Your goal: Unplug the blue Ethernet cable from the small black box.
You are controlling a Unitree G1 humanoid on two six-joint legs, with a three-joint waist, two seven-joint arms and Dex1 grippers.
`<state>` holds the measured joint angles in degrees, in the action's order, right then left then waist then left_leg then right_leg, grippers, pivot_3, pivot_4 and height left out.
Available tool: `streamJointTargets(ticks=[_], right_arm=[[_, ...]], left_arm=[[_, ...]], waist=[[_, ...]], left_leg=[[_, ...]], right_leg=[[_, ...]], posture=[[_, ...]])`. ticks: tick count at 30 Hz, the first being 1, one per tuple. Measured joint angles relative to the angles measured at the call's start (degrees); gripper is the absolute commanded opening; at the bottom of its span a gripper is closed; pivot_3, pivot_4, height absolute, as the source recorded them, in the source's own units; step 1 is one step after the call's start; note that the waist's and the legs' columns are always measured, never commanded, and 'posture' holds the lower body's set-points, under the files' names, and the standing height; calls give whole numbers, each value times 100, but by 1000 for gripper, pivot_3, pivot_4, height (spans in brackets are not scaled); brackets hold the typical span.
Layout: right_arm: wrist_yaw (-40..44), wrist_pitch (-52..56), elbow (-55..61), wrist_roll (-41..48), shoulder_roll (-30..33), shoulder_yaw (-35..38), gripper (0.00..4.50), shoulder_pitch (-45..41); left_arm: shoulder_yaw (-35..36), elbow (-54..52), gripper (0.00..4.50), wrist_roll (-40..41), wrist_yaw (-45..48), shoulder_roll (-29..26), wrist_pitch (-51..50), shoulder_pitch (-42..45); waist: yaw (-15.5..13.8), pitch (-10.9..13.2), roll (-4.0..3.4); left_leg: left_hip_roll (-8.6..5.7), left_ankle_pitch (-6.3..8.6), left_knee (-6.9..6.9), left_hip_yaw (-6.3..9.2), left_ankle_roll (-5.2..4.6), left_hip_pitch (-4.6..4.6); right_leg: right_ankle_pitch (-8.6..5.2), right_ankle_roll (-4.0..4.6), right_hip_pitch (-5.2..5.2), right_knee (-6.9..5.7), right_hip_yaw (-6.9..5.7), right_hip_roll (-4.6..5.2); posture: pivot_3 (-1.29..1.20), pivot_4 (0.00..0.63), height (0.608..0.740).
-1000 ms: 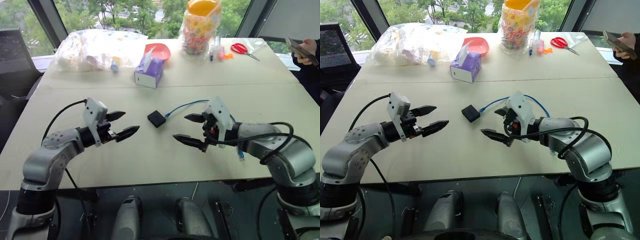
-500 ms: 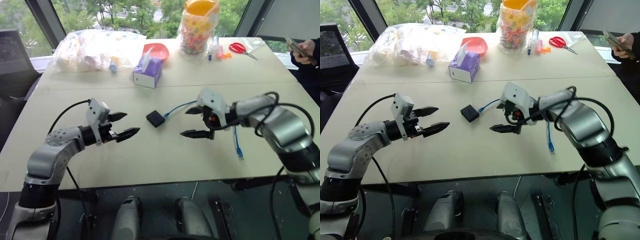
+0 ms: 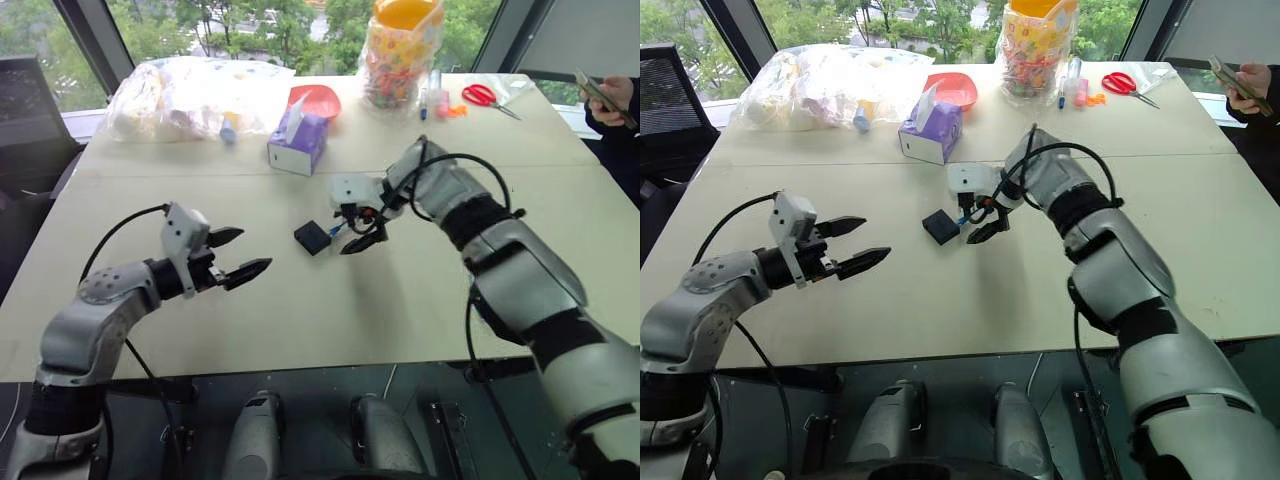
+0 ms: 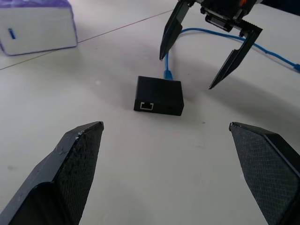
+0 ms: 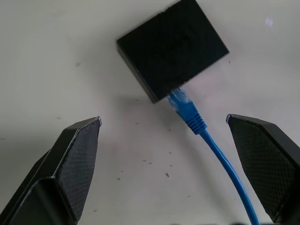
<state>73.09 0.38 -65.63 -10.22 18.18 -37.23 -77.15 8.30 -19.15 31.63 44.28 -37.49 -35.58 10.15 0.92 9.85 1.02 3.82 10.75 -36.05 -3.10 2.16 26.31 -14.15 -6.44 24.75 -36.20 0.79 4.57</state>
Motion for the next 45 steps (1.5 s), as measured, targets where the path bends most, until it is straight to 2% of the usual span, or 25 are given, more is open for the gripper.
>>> streamJointTargets(ticks=[3, 6, 10, 13, 19, 22, 25, 28, 31, 35, 38, 45], right_arm=[[-206, -265, -616, -385, -310, 2, 4500, -166], [-250, -367, -884, -618, -481, 54, 3626, -276], [-274, -353, -1055, -870, -667, 162, 1592, -288], [-273, -323, -1100, -988, -810, 257, 22, -290], [-375, -511, -1071, -1062, -840, 528, 22, -231], [-1061, -1259, -589, -1242, -554, 544, 22, 119], [-1748, -1915, 442, -1315, -96, 680, 22, 810], [-2320, -2215, 2214, -1464, 542, 867, 22, 1860], [-2889, -2126, 3974, -1758, 984, 1118, 22, 2890], [-3330, -1758, 5548, -2108, 1126, 1384, 22, 3528], [-3456, -1496, 6393, -2231, 1101, 1518, 22, 3750], [-3455, -1057, 7128, -2453, 1146, 1570, 22, 4092]], left_arm=[[103, -208, 4472, 15, -136, -1, -8, -200], [201, -374, 4500, 23, -275, 0, -10, -314], [222, -478, 4500, 27, -388, 1, -10, -409], [259, -509, 4500, 26, -457, 1, -9, -491], [262, -436, 4500, 27, -456, 1, -2, -413], [250, -225, 4500, 145, -413, 66, -29, -118], [134, 57, 4500, 276, -293, 153, -169, 244], [-4, 370, 4500, 427, -145, 247, -380, 788], [-198, 678, 4500, 485, 75, 304, -437, 1202], [-507, 1087, 4500, 492, 307, 488, -506, 1625], [-550, 1331, 4500, 511, 393, 620, -534, 1909], [-688, 1720, 4500, 529, 678, 808, -553, 2260]], waist=[[8, 0, -1], [25, -1, -1], [43, -1, 0], [105, -3, 1], [168, -3, 0], [146, -3, 0], [106, -2, 1], [35, -2, 2], [-4, -2, 1], [21, -1, 1], [1, -1, 1], [-27, 0, 4]], left_leg=[[1, -1, 2, 3, 3, -2], [1, -3, 2, 3, 6, -15], [2, -2, 9, 1, 10, -81], [4, 0, 11, 2, 16, -95], [3, -4, 20, 1, 13, -91], [2, -4, 20, 1, 13, -85], [-1, -5, 17, 0, 13, -75], [-2, -5, 18, 0, 13, -69], [-2, -5, 24, 0, 13, -72], [0, -8, 21, -1, 14, -78], [0, -8, 10, 2, 15, -78], [-1, -8, -5, 2, 14, -74]], right_leg=[[-2, 3, 1, -4, -2, -1], [-7, 13, -7, -6, -2, -1], [-10, 19, -57, -6, 0, -1], [-9, 19, -68, -8, -1, -1], [-9, 17, -58, -12, 0, -1], [-8, 17, -54, -12, 0, 0], [-7, 14, -53, -9, 3, 2], [2, -10, -48, -9, 3, 1], [-1, -16, -44, -10, 3, -1], [-1, -15, -43, -14, 4, -5], [-9, -2, -50, -16, 4, -5], [-15, 9, -61, -10, 6, -4]], posture=[[0, 150, 735], [0, 150, 735], [0, 150, 735], [0, 150, 735], [0, 150, 735], [0, 150, 735], [0, 150, 735], [0, 150, 735], [0, 150, 735], [0, 150, 735], [0, 150, 735], [0, 150, 735]])
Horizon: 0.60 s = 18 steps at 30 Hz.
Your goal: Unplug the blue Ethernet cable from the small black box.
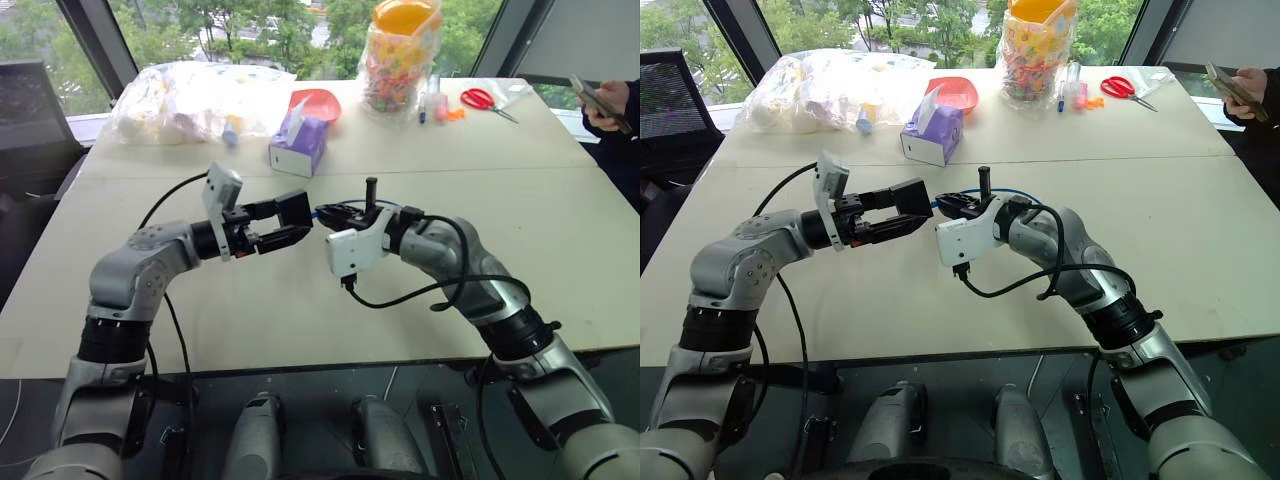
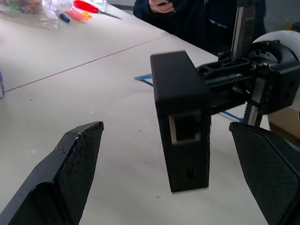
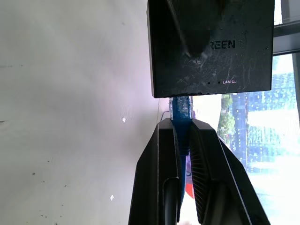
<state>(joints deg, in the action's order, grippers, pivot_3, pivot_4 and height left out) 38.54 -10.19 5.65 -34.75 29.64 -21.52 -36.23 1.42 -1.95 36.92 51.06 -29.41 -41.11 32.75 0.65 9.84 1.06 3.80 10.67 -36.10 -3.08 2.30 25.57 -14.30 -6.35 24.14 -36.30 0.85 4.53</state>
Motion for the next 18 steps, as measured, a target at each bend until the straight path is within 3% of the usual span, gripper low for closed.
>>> streamJointTargets(ticks=[1, 4, 10, 12, 18], right_arm=[[10, 38, 29, -2, 18, 0, 22, 7], [24, 121, 95, -3, 28, 1, 0, 7], [79, 201, 165, -7, 40, -8, 0, 10], [78, 203, 165, -10, 41, -10, 0, 9], [209, 200, 165, 48, 44, -16, 0, -1]], left_arm=[[0, 14, 4500, 0, 15, 23, 1, 37], [-4, 108, 3636, -11, 34, 84, 20, 104], [-66, 161, 1101, -143, 109, 86, 133, 99], [-67, 160, 528, -130, 143, 88, 130, 87], [-84, 160, 532, -156, 206, 51, 126, 63]], waist=[[3, 0, 0], [18, 0, 0], [14, 0, 0], [6, 0, 0], [12, 0, 0]], left_leg=[[0, 0, 1, 1, 0, -1], [1, 0, 5, 2, 0, -4], [0, 0, 4, 1, 0, -2], [0, 0, 3, 2, 0, -3], [0, 0, 4, 2, 0, -3]], right_leg=[[0, 0, 0, 0, -1, 0], [0, 0, 0, 0, -1, -1], [0, -1, 1, 0, -1, 0], [0, 0, -1, 0, -1, 0], [0, 0, -1, 0, -1, 0]], posture=[[0, 150, 735], [0, 150, 735], [0, 150, 735], [0, 150, 735], [0, 150, 735]])
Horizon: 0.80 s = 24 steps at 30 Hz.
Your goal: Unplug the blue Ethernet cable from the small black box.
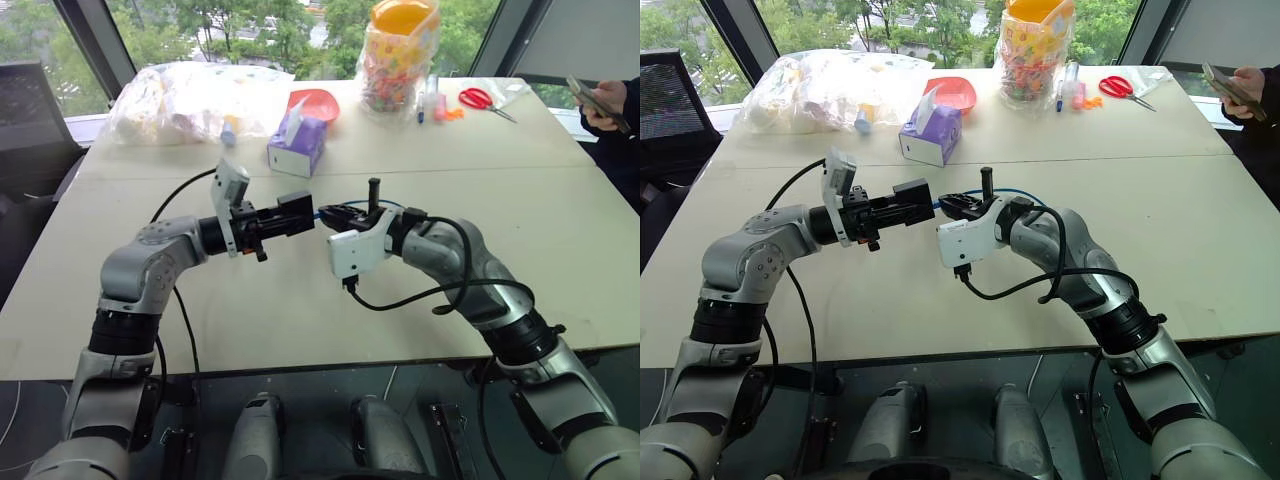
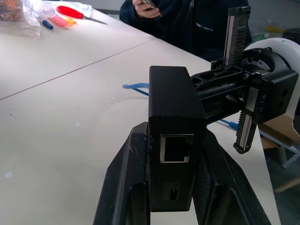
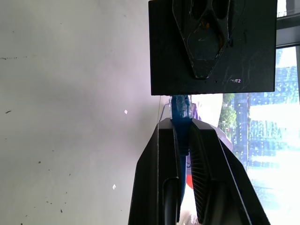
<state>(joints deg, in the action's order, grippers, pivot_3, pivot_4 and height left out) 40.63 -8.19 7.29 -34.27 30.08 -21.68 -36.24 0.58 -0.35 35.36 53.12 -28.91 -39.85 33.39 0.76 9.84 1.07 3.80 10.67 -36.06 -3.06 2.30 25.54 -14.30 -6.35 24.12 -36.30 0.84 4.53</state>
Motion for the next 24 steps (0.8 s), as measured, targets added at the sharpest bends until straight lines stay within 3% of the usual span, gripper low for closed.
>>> streamJointTargets(ticks=[1, 4, 10, 18, 24], right_arm=[[131, 60, 0, 141, 2, 5, 0, -2], [775, 687, 35, 914, -140, 78, 1282, -16], [2199, 2601, 155, 3022, -154, 801, 4353, -665], [2883, 5833, 96, 5388, -173, 1421, 4436, -1296], [2518, 7028, -543, 6060, -527, 1487, 4436, -1594]], left_arm=[[-45, 0, 532, -38, 45, -40, 14, -6], [-140, 2, 532, -107, 233, -279, 16, -51], [-7, 9, 532, -40, 929, -739, 126, -104], [143, -52, 532, 219, 1478, -902, 199, 34], [240, -95, 532, 353, 1512, -891, 147, 160]], waist=[[1, 0, 0], [7, 0, 0], [-7, 1, 0], [-2, 1, 0], [7, 1, -1]], left_leg=[[0, 0, 0, 0, 0, 0], [1, 0, 1, 0, 0, -1], [2, 0, 1, 1, 0, 0], [3, 1, 3, 2, -1, 2], [3, 2, 5, 0, -3, 6]], right_leg=[[0, 0, 0, 0, 0, 0], [0, 0, 0, 0, 0, 0], [0, 2, 1, -2, -1, 0], [0, 5, 5, -1, -2, 3], [1, 4, 13, -2, -1, 3]], posture=[[0, 150, 735], [0, 150, 735], [0, 150, 735], [0, 150, 735], [0, 150, 735]])
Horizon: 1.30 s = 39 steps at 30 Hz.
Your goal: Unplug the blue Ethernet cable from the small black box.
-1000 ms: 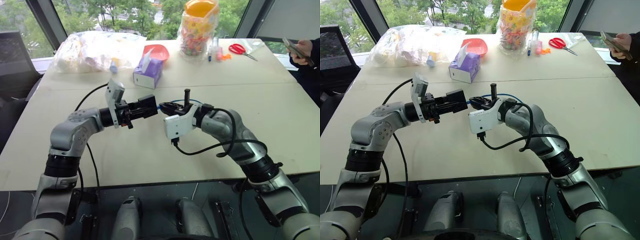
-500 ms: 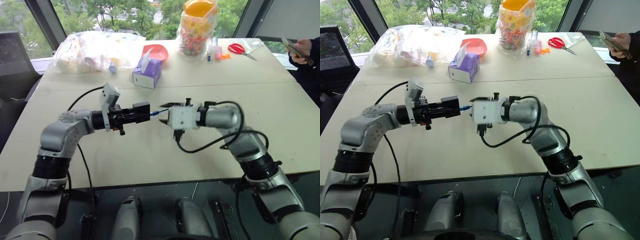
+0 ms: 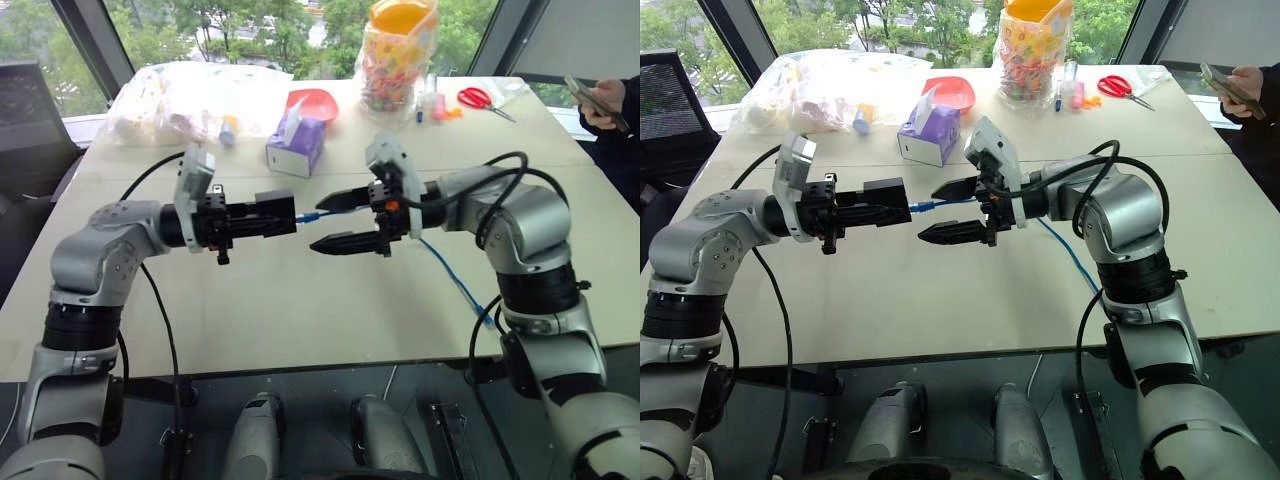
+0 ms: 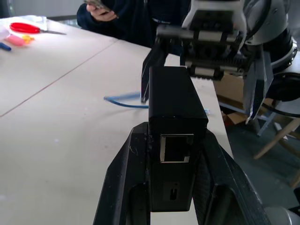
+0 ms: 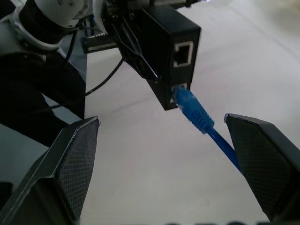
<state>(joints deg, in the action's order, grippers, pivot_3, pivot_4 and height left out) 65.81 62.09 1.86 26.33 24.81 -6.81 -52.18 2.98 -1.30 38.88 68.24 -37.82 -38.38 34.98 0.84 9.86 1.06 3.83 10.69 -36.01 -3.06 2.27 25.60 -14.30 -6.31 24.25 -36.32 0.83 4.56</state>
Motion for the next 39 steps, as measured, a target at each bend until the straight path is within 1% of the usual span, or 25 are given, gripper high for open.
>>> streamJointTargets(ticks=[4, 6, 8, 15, 18, 20, 39], right_arm=[[-238, 258, -224, 230, -114, 30, 4436, -127], [-312, 337, -232, 344, -119, 32, 3935, -152], [-371, 388, -232, 409, -118, 32, 3217, -156], [-429, 455, -231, 586, -82, 2, 3217, -156], [-440, 464, -230, 630, -44, -52, 2359, -156], [-460, 464, -230, 648, -7, -91, 1367, -156], [-452, 454, -275, 711, 105, -202, 1367, -315]], left_arm=[[0, -26, 532, 45, 5, 14, -10, 16], [0, -27, 532, 50, 8, 12, -12, 16], [0, -38, 532, 53, 14, 11, -15, 16], [0, -105, 532, 55, 15, 11, -17, 15], [0, -105, 532, 55, 16, 11, -17, 13], [0, -108, 532, 55, 26, 11, -17, 11], [-4, -160, 532, 51, 137, -38, -17, -58]], waist=[[-9, 0, 0], [-18, 0, 0], [-16, 0, 0], [-5, 0, 0], [-6, 0, 0], [-7, 0, 0], [-7, 0, 0]], left_leg=[[-1, 0, 2, 0, -1, 13], [-1, 1, -1, 0, -2, 18], [-1, 1, -2, 1, -2, 19], [-1, 1, -1, 1, -2, 18], [-1, 1, -2, 1, -2, 18], [-1, 1, -1, 1, -2, 18], [-1, 1, -1, 1, -2, 20]], right_leg=[[1, -2, 7, 0, -1, 0], [1, -3, 8, 0, -1, 0], [1, -3, 9, 1, -1, 0], [1, -3, 9, 1, -1, -1], [0, -3, 10, 1, -1, -1], [0, -3, 10, 1, -1, -1], [0, -2, 12, 1, -1, -1]], posture=[[0, 150, 735], [0, 150, 735], [0, 150, 735], [0, 150, 735], [0, 150, 735], [0, 150, 735], [0, 150, 735]])
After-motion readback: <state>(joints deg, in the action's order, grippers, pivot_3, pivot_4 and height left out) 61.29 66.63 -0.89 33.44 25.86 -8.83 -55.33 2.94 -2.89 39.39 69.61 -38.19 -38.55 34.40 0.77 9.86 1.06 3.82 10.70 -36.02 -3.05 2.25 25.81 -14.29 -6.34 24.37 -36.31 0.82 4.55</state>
